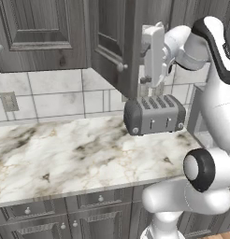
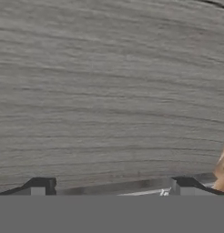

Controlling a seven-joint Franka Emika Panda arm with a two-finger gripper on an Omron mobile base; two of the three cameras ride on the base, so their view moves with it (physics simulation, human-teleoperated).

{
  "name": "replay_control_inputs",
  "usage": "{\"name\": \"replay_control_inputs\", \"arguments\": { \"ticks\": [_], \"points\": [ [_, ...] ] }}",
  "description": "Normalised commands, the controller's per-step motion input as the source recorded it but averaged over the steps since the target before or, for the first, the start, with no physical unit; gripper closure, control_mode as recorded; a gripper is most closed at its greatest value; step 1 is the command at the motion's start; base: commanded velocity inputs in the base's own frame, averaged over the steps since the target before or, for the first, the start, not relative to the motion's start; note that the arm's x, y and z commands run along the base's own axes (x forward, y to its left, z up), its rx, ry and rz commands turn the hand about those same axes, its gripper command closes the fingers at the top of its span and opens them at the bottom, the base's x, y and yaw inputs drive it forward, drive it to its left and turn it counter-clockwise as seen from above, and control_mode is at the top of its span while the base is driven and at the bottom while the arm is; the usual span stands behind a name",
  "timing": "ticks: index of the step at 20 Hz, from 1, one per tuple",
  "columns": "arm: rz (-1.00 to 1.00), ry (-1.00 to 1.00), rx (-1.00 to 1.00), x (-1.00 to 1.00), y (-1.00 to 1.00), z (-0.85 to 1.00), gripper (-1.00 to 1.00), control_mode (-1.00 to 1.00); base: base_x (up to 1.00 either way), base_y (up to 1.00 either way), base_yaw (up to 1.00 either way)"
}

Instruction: Move the bowls from the cabinet to the plates on the dining table.

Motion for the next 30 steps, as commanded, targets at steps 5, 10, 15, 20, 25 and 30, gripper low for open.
{"name": "replay_control_inputs", "arguments": {
  "ticks": [5, 10, 15, 20, 25, 30],
  "points": [
    [0.0, -0.03, 0.0, -0.03, 0.89, 0.0, -1.0, -1.0, 0.0, 0.0, 0.0],
    [0.0, 0.01, -0.02, -0.05, 0.69, 0.0, -1.0, -1.0, 0.0, 0.0, 0.0],
    [0.0, 0.0, -0.03, -0.09, 0.54, 0.0, -1.0, -1.0, 0.0, 0.0, 0.0],
    [0.0, -0.01, -0.02, -0.07, 0.39, 0.0, -1.0, -1.0, 0.0, 0.0, 0.0],
    [-0.03, -0.13, 0.0, -0.02, -0.23, -0.03, -1.0, -1.0, 0.0, 0.0, 0.0],
    [-0.09, -0.17, 0.0, -0.11, -0.57, 0.0, -1.0, -1.0, 0.0, 0.0, 0.0]
  ]
}}
